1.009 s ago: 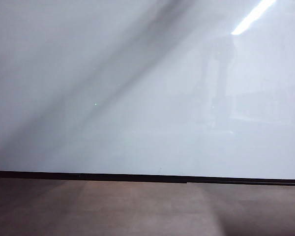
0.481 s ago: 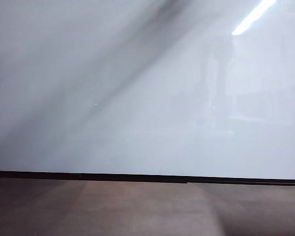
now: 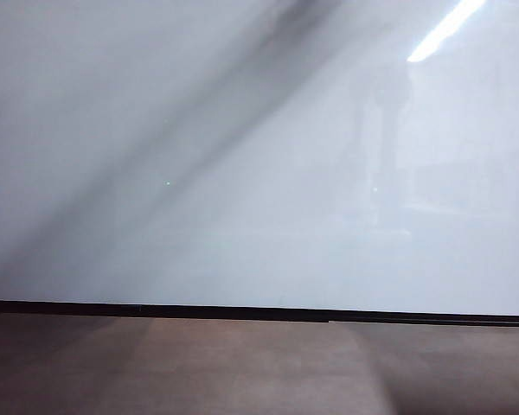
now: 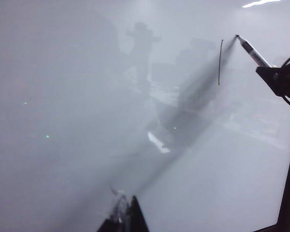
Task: Reach to the right to find the marker pen, pick it up, and write the number 17 on the whiteboard.
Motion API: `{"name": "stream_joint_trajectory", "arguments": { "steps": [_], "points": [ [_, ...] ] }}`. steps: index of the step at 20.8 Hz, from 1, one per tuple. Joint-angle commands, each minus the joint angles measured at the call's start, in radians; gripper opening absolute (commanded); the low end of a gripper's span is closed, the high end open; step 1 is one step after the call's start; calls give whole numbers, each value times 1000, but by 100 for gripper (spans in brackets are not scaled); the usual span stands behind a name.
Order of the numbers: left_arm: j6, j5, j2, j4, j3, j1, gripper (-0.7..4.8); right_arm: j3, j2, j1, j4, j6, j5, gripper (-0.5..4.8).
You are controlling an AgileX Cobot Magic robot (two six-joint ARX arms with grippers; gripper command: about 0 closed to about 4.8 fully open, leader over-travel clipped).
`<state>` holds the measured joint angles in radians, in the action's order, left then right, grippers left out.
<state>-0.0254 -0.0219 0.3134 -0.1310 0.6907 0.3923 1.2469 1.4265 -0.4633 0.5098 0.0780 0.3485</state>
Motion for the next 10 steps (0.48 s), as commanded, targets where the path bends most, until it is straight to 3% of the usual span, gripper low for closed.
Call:
{"name": "stream_joint_trajectory", "arguments": {
  "steps": [1, 10],
  "points": [
    [-1, 0, 2, 13, 7, -2, -5, 2, -5, 42, -14, 33, 15, -5],
    [-1, 0, 2, 13, 7, -2, -5, 1, -5, 86, -49, 62, -14, -5]
  ]
}}
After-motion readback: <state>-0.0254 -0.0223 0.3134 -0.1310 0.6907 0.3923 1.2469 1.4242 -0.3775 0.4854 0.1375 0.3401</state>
